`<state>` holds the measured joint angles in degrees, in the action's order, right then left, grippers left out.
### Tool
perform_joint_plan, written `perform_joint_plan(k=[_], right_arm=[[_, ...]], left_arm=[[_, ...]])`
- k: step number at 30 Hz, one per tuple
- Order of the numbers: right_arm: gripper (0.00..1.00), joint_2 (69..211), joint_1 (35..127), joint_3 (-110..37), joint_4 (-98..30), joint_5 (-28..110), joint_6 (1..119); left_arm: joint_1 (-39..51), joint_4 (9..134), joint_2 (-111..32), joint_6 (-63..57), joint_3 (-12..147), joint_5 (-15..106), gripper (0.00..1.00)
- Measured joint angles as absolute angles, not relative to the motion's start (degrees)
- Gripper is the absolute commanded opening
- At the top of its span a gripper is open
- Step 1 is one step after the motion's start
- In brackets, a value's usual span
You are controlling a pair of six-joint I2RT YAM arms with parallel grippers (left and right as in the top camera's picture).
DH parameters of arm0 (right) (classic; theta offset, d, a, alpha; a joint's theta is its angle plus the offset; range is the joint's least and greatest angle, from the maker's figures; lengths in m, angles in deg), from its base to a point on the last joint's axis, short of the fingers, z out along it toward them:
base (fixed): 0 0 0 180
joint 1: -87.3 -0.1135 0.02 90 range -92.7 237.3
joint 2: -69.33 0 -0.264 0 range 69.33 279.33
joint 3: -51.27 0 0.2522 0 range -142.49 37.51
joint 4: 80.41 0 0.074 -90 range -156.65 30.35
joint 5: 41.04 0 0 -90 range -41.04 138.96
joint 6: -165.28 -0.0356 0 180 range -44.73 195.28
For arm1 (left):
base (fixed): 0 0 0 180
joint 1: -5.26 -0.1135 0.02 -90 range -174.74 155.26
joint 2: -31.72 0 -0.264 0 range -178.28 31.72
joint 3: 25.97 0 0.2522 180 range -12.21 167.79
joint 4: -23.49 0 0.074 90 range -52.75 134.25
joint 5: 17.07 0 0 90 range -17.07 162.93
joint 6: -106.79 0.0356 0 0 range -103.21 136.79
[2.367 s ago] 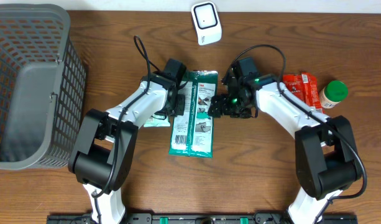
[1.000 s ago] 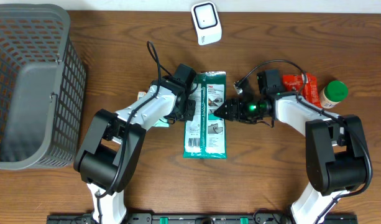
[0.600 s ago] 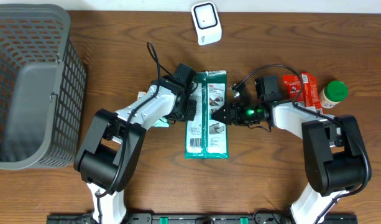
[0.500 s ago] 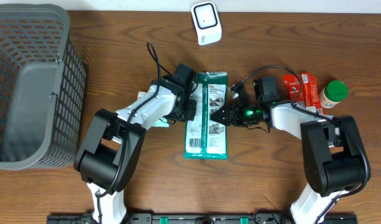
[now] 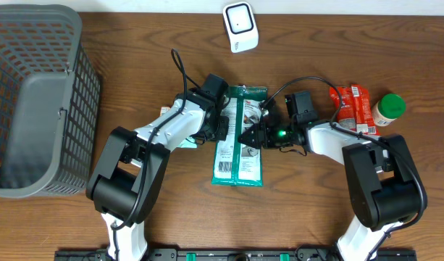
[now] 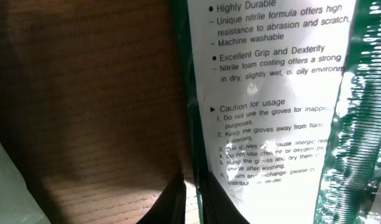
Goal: Scan the item barcode
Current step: 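Close the right gripper on the gloves pack's right edge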
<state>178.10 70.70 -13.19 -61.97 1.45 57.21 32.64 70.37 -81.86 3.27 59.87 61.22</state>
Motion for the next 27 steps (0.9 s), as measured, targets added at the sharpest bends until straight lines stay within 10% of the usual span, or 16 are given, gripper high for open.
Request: perform_joint_plan(k=[9, 16, 27], right_arm=[[0.46, 178.10, 69.55, -13.04, -62.84, 2.11, 56.10], [0.10, 178.12, 68.65, -12.91, -63.45, 2.74, 55.22], [0.01, 177.99, 69.74, -12.88, -63.12, 1.72, 59.02]], left_arm=[[32.88, 70.37, -81.86, 3.27, 59.87, 61.24, 0.13], [33.71, 70.35, -81.86, 3.27, 59.87, 61.24, 0.13], [32.99, 70.66, -80.50, 3.27, 59.91, 60.78, 0.14]])
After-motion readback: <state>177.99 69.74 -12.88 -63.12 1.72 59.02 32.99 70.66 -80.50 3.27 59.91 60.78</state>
